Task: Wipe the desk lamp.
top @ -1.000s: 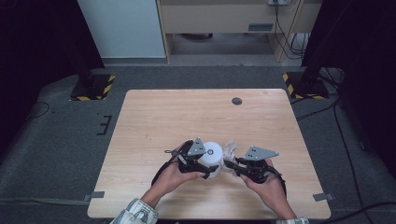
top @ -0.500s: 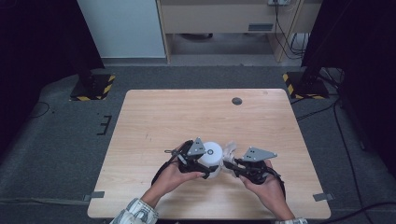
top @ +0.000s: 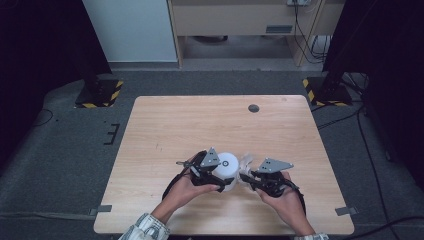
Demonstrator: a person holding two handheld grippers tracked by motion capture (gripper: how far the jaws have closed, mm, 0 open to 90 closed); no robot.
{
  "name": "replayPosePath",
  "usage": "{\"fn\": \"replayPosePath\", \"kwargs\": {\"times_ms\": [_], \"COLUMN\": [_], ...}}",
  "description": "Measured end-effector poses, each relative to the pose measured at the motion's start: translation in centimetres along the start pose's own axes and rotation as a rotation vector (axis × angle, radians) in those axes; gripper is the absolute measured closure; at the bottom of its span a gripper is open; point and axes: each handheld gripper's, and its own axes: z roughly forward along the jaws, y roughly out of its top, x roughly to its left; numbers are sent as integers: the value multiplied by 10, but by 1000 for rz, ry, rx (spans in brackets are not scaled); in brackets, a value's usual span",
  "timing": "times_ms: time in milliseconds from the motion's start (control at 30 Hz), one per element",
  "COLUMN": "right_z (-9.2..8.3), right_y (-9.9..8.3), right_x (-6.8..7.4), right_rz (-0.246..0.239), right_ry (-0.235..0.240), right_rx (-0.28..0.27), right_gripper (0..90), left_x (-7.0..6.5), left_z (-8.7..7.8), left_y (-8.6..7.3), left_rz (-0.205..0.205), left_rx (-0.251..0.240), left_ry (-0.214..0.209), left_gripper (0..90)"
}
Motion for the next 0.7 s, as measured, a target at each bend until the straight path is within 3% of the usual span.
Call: {"fn": "replayPosePath", "kwargs": {"times_ms": [100,267,367,700], "right_z": [-2,-4,-5,-9], "right_y": [0,-1,-1,6], "right_x": [0,-2,-1,2], "right_rz": [-3,9,4,10], "right_ry": [-4,-9,-5,22], "right_rx": [-2,-7,-17,-80], "right_gripper": [761,758,757,760], "left_x": [1,2,4,7], "left_z": [-4,-21,-24,-10], "left_y": [2,11,12,9], "left_rz": [-30,-14,4,-12], "left_rx": [-36,-115,-108,-69], "left_ry": [-12,-14,-25,-44], "left_gripper": [59,49,53,75]}}
